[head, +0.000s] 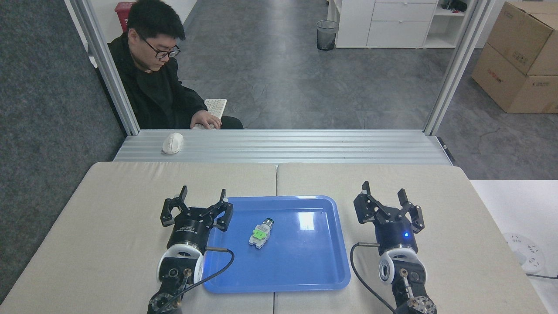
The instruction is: Pick up switch part and place in tray
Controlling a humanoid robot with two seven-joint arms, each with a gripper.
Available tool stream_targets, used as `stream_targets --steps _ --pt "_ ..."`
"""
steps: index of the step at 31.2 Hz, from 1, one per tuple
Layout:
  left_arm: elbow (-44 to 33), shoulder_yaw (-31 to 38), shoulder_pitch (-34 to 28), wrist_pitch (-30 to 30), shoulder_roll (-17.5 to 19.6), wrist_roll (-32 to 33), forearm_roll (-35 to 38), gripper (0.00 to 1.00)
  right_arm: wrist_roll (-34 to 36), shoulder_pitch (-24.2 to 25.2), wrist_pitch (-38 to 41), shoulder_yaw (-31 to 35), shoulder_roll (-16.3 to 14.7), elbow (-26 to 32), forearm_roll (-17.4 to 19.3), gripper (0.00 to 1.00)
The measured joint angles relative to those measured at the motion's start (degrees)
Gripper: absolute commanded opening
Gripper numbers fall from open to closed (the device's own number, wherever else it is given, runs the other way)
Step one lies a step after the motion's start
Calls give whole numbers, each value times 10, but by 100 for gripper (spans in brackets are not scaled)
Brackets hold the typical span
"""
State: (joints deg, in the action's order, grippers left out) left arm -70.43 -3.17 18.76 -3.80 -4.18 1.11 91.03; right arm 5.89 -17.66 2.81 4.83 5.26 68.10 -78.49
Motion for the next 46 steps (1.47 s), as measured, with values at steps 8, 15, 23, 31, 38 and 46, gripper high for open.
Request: stream_targets --steps 8,15,23,31,38,46 --pt "1 12 0 -3 4 0 -2 100 0 0 0 0 0 0 0 100" --pt "-4 18 0 -3 7 0 -4 100 0 0 0 0 0 0 0 100" --pt "-14 23 -2 -3 11 0 -5 100 0 0 0 0 0 0 0 100" --pt "-20 26 -3 -2 13 -1 -5 100 0 0 0 0 0 0 0 100" --pt "-26 28 -4 0 15 -1 -8 100 0 0 0 0 0 0 0 100" --pt "-34 29 -4 3 16 -1 -17 100 0 0 0 0 0 0 0 100"
